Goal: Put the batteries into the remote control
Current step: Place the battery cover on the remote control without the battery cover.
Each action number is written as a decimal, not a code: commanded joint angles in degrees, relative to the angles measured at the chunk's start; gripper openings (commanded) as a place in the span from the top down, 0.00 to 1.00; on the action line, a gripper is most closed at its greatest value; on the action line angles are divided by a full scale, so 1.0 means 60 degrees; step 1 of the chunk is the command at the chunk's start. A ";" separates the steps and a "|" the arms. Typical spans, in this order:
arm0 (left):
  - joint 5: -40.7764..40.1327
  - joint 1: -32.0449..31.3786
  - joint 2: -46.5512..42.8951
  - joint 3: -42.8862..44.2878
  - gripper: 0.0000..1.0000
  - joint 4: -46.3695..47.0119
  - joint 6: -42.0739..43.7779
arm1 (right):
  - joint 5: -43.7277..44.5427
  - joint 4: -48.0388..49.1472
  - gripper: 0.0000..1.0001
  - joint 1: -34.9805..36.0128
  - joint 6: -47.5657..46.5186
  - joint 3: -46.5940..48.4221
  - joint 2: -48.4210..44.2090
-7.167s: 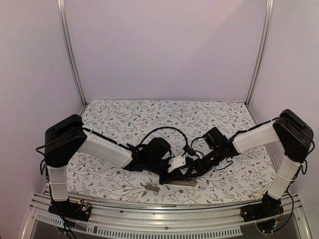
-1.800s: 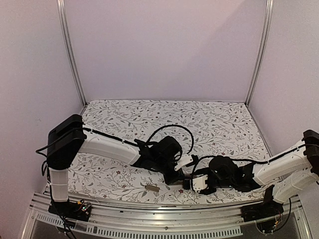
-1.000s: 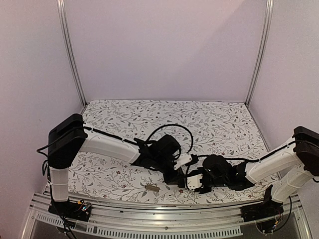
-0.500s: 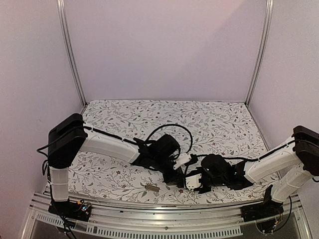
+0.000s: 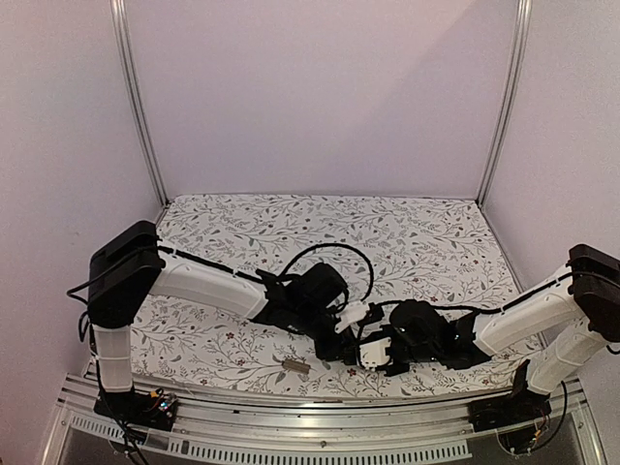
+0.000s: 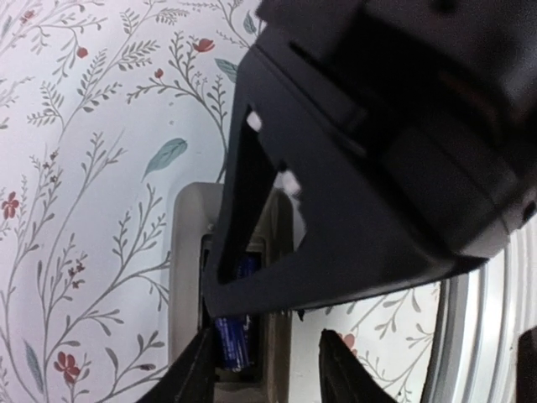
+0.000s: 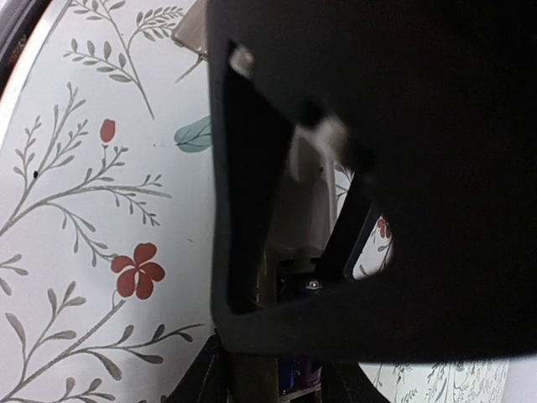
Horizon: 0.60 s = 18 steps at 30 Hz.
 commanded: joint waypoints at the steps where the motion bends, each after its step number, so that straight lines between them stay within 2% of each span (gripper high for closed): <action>1: -0.0285 0.0353 -0.0710 -0.0641 0.51 -0.0384 0.0129 | 0.0356 -0.0605 0.67 -0.0059 0.0077 0.0031 0.0363; 4: -0.0064 0.0533 -0.1140 -0.1110 0.42 -0.0080 0.0247 | 0.0328 -0.0607 0.67 -0.0059 0.0081 0.0034 0.0375; 7: 0.0138 0.0546 -0.1339 -0.1513 0.39 -0.0015 0.0388 | 0.0338 -0.0599 0.67 -0.0059 0.0100 0.0061 0.0404; 15: 0.0308 0.0518 -0.1810 -0.2472 0.38 0.0639 0.0279 | 0.0341 -0.0607 0.66 -0.0059 0.0167 0.0091 0.0348; 18: 0.0230 0.0414 -0.1917 -0.2783 0.39 0.1346 0.0285 | 0.0218 -0.0607 0.66 -0.0059 0.0152 0.0166 0.0254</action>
